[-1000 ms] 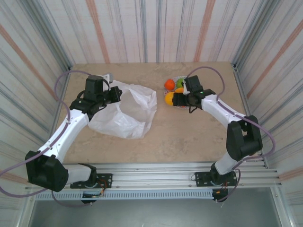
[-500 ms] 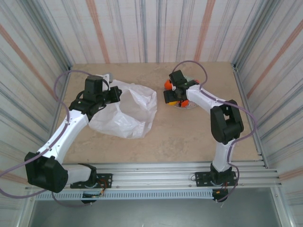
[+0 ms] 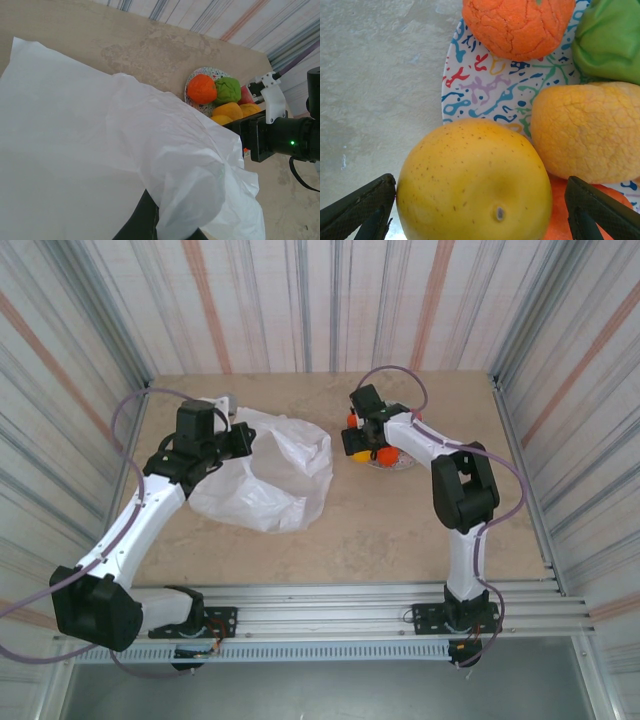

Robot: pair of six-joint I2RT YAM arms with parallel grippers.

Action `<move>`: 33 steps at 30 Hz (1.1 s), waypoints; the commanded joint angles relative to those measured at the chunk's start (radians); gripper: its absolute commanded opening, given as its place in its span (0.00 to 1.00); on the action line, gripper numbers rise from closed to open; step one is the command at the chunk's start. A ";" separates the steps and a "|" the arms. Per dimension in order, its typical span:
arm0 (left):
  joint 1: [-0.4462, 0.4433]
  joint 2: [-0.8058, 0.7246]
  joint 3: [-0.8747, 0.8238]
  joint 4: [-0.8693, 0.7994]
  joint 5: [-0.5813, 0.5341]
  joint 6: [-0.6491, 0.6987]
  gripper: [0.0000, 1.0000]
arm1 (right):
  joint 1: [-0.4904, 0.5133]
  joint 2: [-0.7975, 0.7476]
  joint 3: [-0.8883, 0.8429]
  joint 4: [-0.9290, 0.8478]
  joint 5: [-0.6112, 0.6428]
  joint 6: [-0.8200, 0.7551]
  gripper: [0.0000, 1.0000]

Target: Place the fruits into the plastic bag

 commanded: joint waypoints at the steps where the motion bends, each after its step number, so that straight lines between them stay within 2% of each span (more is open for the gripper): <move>1: 0.007 -0.022 -0.014 0.009 0.017 0.020 0.00 | 0.009 0.029 0.037 -0.040 -0.009 -0.025 0.88; 11: 0.008 -0.018 -0.020 0.018 0.017 0.021 0.00 | 0.009 0.057 0.051 -0.036 -0.027 -0.023 0.83; 26: 0.009 -0.008 -0.035 0.034 0.022 0.017 0.00 | 0.009 0.061 0.052 -0.032 -0.027 -0.025 0.88; 33: 0.008 -0.007 -0.038 0.033 0.025 0.016 0.00 | 0.005 0.055 0.050 -0.028 -0.051 -0.018 0.82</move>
